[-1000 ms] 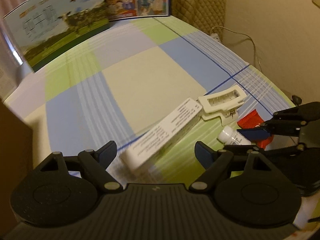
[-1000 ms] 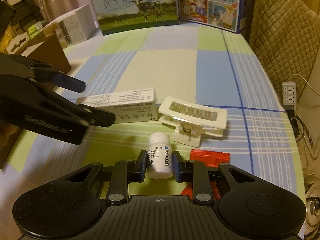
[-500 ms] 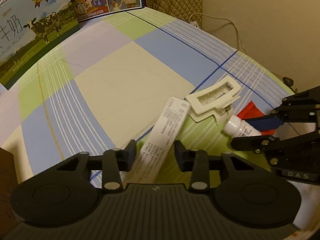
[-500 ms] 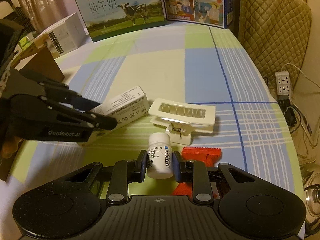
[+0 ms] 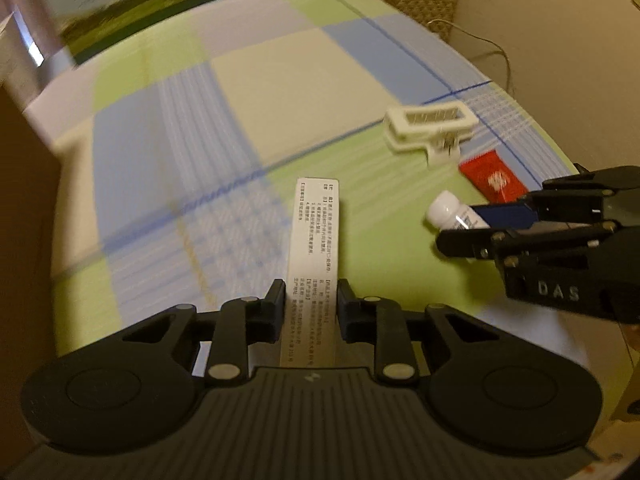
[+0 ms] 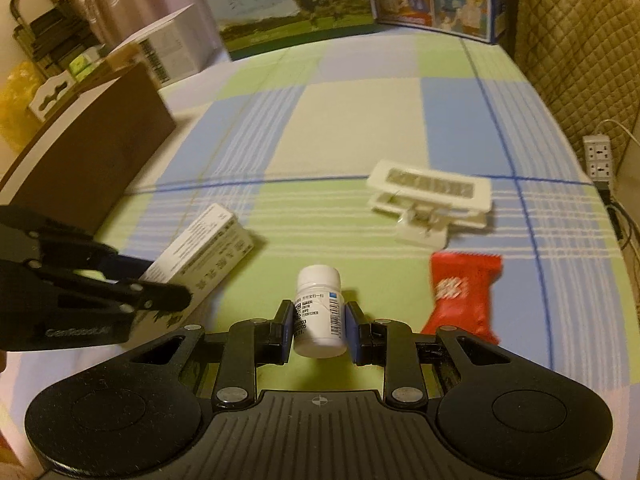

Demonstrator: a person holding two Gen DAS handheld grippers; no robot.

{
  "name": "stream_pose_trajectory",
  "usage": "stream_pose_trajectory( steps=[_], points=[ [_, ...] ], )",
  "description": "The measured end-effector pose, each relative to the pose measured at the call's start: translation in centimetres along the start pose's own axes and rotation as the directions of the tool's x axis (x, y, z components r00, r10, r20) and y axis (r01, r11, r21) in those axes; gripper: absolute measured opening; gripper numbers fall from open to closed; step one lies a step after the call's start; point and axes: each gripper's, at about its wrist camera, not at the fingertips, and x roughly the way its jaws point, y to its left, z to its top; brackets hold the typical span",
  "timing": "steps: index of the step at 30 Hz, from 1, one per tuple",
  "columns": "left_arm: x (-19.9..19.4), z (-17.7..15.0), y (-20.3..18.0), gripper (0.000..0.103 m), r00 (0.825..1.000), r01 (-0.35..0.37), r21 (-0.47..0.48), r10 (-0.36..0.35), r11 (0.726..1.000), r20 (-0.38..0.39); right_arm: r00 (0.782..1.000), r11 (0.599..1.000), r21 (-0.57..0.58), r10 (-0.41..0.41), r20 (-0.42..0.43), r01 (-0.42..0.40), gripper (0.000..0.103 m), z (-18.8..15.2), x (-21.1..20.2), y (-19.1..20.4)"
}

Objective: Organize objects
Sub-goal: 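Grasp the white pill bottle with the right gripper while the left gripper grasps the white ointment box, then lift and carry the pill bottle and ointment box with both tools over the box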

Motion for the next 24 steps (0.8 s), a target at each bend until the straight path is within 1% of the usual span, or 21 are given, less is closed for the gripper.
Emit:
stream_pose_trajectory(
  steps=[3,7,9,13,16,20,24],
  points=[
    [-1.1,-1.9,0.6,0.022,1.000,-0.011,-0.048,0.010,0.999,-0.021,1.000,1.000,-0.020,0.014,-0.018,-0.015,0.024,-0.5,-0.1,0.7],
    [-2.1,-3.7,0.9,0.022,0.999,-0.023,-0.081,0.019,0.996,-0.045,0.999,0.999,-0.038,0.032,-0.027,-0.033,0.024,-1.2,-0.2,1.6],
    [-2.5,-4.3,1.0,0.022,0.999,-0.022,-0.094,0.018,0.995,-0.045,0.999,0.998,-0.043,0.036,-0.029,-0.037,0.024,-1.5,-0.2,1.9],
    [-2.2,-4.3,0.7,0.023,0.999,-0.019,-0.114,0.014,0.993,-0.046,0.999,0.998,-0.050,0.036,-0.026,-0.037,0.024,-1.9,-0.6,2.3],
    [-1.7,-3.8,0.1,0.025,0.999,-0.015,-0.096,0.011,0.995,-0.036,0.999,0.999,-0.046,0.028,-0.017,-0.028,0.024,-2.3,-1.1,2.3],
    [-0.8,-3.3,-0.5,0.025,0.999,-0.036,-0.074,0.034,0.997,-0.029,1.000,0.999,-0.033,0.014,-0.003,-0.014,0.024,-2.7,-2.0,2.1],
    [-1.1,-3.3,-0.9,0.022,0.999,-0.044,-0.056,0.043,0.997,-0.021,1.000,1.000,-0.020,0.003,0.012,-0.003,0.024,-3.2,-2.9,2.0]
  ],
)
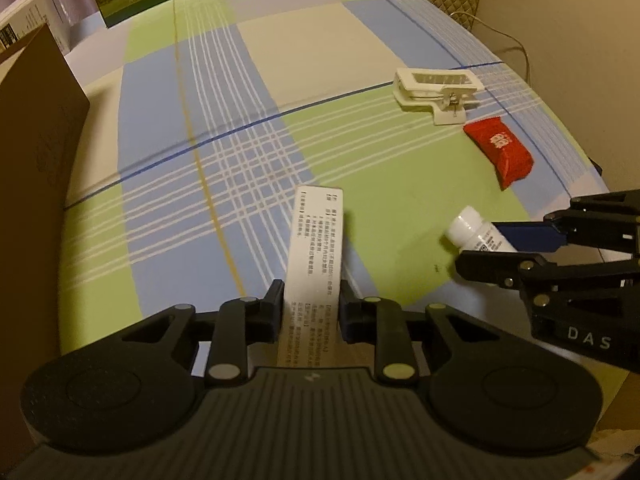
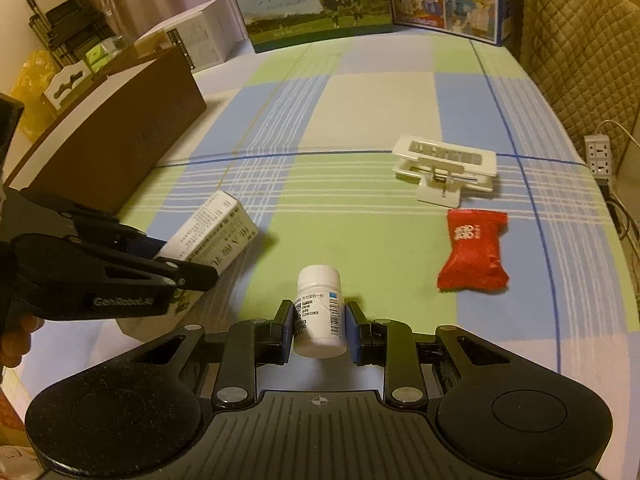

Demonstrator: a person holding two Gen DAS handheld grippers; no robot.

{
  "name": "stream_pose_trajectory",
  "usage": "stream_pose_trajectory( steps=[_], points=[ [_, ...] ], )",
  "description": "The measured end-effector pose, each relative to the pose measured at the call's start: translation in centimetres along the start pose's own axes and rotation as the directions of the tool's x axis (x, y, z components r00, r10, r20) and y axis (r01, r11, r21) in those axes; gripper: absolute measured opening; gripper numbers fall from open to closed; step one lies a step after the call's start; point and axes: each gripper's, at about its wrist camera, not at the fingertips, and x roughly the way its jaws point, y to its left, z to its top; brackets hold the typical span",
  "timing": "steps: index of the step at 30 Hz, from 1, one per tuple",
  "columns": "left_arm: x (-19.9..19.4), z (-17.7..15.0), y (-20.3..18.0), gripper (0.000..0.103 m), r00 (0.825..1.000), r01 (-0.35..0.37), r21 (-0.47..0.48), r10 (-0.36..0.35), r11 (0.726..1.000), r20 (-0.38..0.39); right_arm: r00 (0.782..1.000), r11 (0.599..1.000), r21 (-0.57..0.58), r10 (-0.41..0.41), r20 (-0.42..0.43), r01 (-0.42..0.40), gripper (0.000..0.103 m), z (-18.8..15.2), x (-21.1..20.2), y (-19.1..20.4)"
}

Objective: Organize objects
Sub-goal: 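Lift and carry the pill bottle and ointment box with both tools over the box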

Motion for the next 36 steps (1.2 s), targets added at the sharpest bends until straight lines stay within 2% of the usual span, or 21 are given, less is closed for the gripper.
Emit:
stream_pose_trajectory(
  steps=[6,10,16,25,30,36],
  points=[
    [-2.7,-0.5,0.2,0.022,0.998,0.006,-0.012,-0.005,1.000,0.062,1.000,1.000,-0.012,0.006,0.027,-0.006,0.024,-0.1,-1.2,1.2],
    [-5.5,-0.7,0.9,0.022,0.993,0.013,-0.041,-0.008,0.999,0.121,0.998,0.999,-0.039,0.038,0.047,-0.037,0.024,0.2,-1.9,3.3],
    [-10.8,-1.7,3.2,0.022,0.973,0.027,-0.106,-0.002,0.994,0.230,0.990,0.989,-0.092,0.119,0.077,-0.112,0.024,1.1,-2.8,7.6],
    [-18.2,-4.6,8.9,0.022,0.931,-0.005,-0.219,0.085,0.976,0.354,0.960,0.956,-0.179,0.255,0.119,-0.232,0.024,3.6,-3.3,15.5],
    [-20.8,-6.4,13.0,0.022,0.911,-0.043,-0.280,0.153,0.959,0.382,0.940,0.935,-0.226,0.309,0.143,-0.273,0.024,5.4,-2.8,20.1],
    [-22.5,-7.3,17.8,0.022,0.893,-0.079,-0.321,0.210,0.944,0.397,0.926,0.924,-0.266,0.330,0.182,-0.276,0.024,7.8,-1.7,24.6]
  ],
)
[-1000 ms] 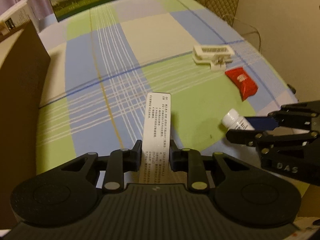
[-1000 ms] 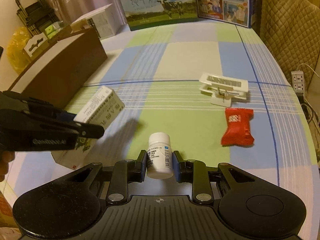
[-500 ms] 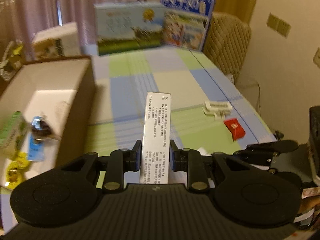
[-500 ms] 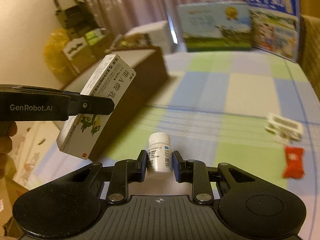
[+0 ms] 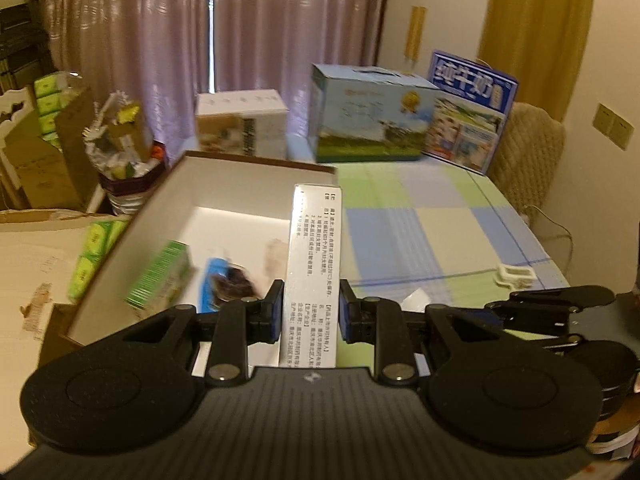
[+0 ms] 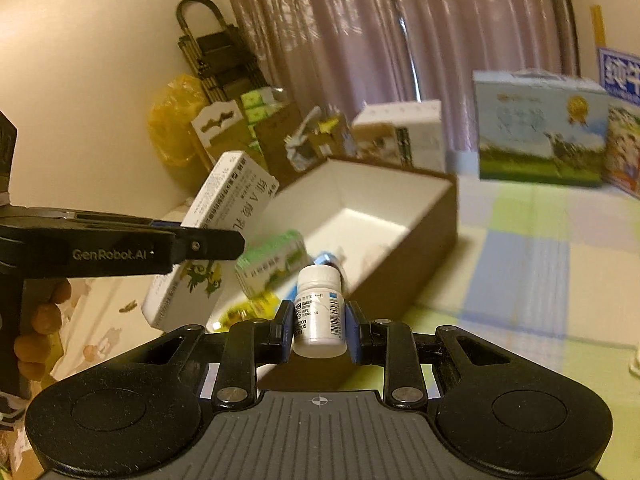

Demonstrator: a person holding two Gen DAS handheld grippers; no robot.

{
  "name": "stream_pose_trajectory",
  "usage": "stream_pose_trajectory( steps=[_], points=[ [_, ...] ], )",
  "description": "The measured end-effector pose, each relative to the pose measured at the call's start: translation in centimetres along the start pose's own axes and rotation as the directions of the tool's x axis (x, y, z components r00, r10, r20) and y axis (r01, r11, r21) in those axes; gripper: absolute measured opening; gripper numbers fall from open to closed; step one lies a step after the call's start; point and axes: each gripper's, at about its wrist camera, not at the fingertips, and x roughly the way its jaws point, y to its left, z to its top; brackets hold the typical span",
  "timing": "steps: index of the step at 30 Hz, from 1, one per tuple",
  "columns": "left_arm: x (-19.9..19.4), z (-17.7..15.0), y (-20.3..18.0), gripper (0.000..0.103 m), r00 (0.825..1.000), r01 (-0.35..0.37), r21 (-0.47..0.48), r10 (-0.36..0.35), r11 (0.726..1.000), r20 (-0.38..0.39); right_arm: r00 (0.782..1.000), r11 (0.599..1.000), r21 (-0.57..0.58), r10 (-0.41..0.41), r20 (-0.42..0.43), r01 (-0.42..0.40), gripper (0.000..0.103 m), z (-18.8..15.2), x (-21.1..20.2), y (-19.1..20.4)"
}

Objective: Organize objects
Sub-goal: 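Lift and carry the pill bottle and ointment box with both tools over the box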

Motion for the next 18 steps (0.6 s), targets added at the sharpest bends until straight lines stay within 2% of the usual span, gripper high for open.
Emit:
stream_pose_trajectory(
  steps=[8,18],
  points=[
    [1.0,2.0,5.2,0.022,1.000,-0.011,0.005,0.011,1.000,0.021,0.999,0.999,-0.021,-0.049,0.009,0.049,0.024,2.7,5.0,1.6],
    [7.6,4.7,8.9,0.022,0.999,0.004,0.023,-0.003,1.000,-0.044,0.987,0.987,-0.032,-0.156,-0.022,0.156,0.024,5.8,11.1,0.0]
  ],
)
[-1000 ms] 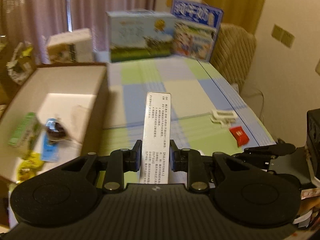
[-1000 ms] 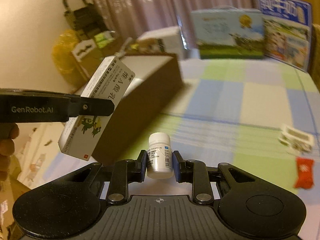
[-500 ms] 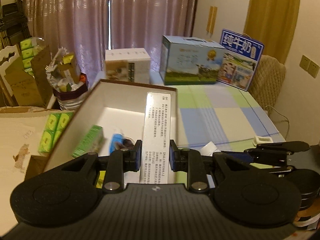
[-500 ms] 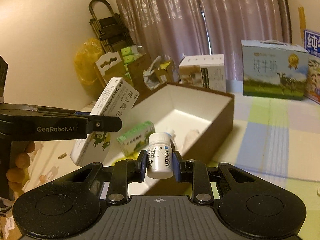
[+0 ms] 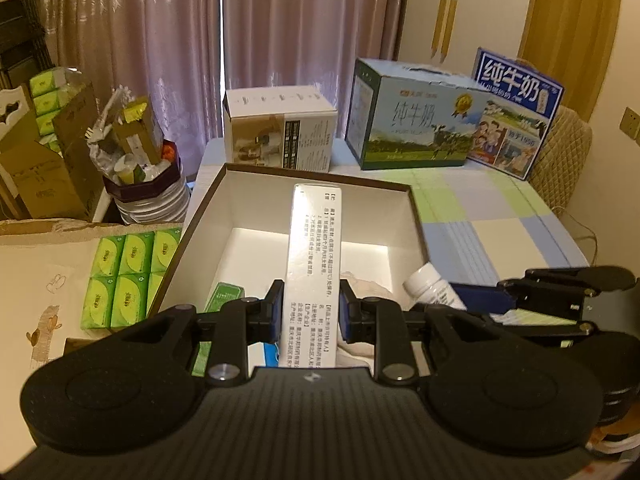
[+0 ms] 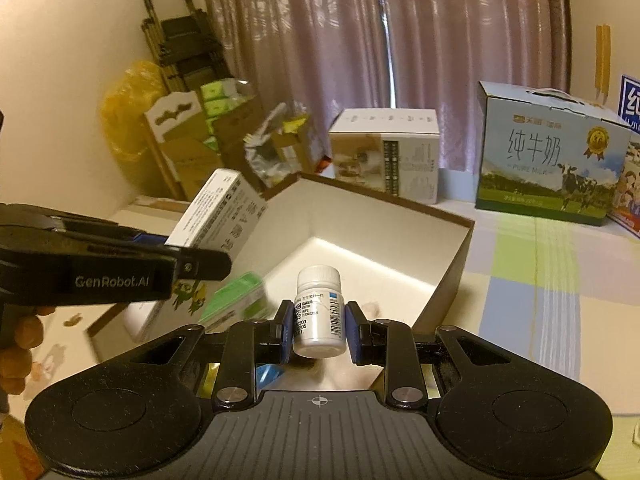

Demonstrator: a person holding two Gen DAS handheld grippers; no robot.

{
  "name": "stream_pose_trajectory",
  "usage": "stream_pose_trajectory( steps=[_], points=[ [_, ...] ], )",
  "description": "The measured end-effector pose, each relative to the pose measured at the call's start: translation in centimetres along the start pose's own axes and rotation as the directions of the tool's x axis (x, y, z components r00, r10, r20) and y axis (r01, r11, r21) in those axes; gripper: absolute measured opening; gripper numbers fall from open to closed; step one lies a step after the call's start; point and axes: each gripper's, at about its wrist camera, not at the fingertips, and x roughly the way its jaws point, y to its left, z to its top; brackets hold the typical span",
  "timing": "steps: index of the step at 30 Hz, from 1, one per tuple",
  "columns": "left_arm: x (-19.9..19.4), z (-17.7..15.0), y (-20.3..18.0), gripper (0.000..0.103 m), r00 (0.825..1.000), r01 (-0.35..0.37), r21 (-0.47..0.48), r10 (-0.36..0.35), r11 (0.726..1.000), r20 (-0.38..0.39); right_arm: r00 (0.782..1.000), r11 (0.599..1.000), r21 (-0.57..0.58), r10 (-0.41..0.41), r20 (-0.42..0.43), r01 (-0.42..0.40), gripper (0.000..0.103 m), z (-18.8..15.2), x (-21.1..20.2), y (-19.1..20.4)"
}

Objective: Organize objects
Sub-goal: 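Lift and carry the pill bottle and ointment box with both tools over the box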

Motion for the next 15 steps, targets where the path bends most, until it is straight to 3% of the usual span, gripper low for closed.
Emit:
stream_pose_trajectory(
  steps=[15],
  points=[
    [10.2,4.1,0.8,0.022,0.994,0.028,0.007,-0.027,1.000,-0.104,0.986,0.990,0.000,-0.140,-0.088,0.140,0.024,2.8,7.6,-4.2]
  ],
)
